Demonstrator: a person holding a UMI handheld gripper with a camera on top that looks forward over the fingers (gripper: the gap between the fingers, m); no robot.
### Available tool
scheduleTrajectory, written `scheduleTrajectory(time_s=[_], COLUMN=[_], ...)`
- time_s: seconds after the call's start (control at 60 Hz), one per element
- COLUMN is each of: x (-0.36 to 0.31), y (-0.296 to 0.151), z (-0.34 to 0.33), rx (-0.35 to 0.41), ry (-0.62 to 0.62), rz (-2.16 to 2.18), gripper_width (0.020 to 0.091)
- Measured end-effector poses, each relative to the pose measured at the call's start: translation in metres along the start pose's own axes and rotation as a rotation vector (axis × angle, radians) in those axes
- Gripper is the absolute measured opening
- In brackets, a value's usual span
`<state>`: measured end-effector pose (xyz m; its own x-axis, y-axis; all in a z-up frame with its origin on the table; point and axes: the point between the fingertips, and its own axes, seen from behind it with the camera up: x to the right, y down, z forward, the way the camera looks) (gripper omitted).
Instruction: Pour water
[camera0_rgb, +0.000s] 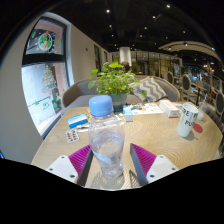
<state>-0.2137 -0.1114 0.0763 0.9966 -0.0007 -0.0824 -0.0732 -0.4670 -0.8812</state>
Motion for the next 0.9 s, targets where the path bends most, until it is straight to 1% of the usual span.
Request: scheduleTrajectory(time_s=[0.067,0.1,0.117,0.183,0.25,0.267,0.283,0.317,0.333,0.367,0.383,0.5,0.617,0.75,0.833,0.9], x=[-0.002,-0.006,-0.006,-0.007,-0.008,-0.007,-0.006,-0.005,-0.005,-0.003,-0.002,0.002,0.0,0.004,0.008,0.026], y=[-0.003,-0.005,-0.007,-0.008,-0.008,-0.008,-0.008,-0.008,-0.008,-0.008,-0.008,-0.013,-0.034,-0.09,-0.135,-0.17], z=[0.006,0.008,0.009,0.012,0.013,0.013,0.013,0.013,0.013,0.013,0.012,0.009,-0.003,-0.026,-0.041,-0.049], rx=[0.026,0.039,0.046,0.059,0.064,0.064,0.064,0.06,0.059,0.056,0.054,0.044,0.049,0.091,0.114,0.142], ry=[-0.008,-0.021,-0.02,-0.017,-0.023,-0.024,-0.024,-0.023,-0.023,-0.02,-0.017,-0.013,-0.071,-0.165,-0.252,-0.337], rz=[0.004,-0.001,-0.008,-0.046,-0.053,-0.048,-0.044,-0.038,-0.037,-0.035,-0.037,-0.023,0.046,0.236,0.433,0.602], gripper_width=[0.062,0.0535,0.0514,0.0481,0.0408,0.0407,0.0386,0.0375,0.0357,0.0348,0.0316,0.0314,0.0313,0.0312,0.0312,0.0311])
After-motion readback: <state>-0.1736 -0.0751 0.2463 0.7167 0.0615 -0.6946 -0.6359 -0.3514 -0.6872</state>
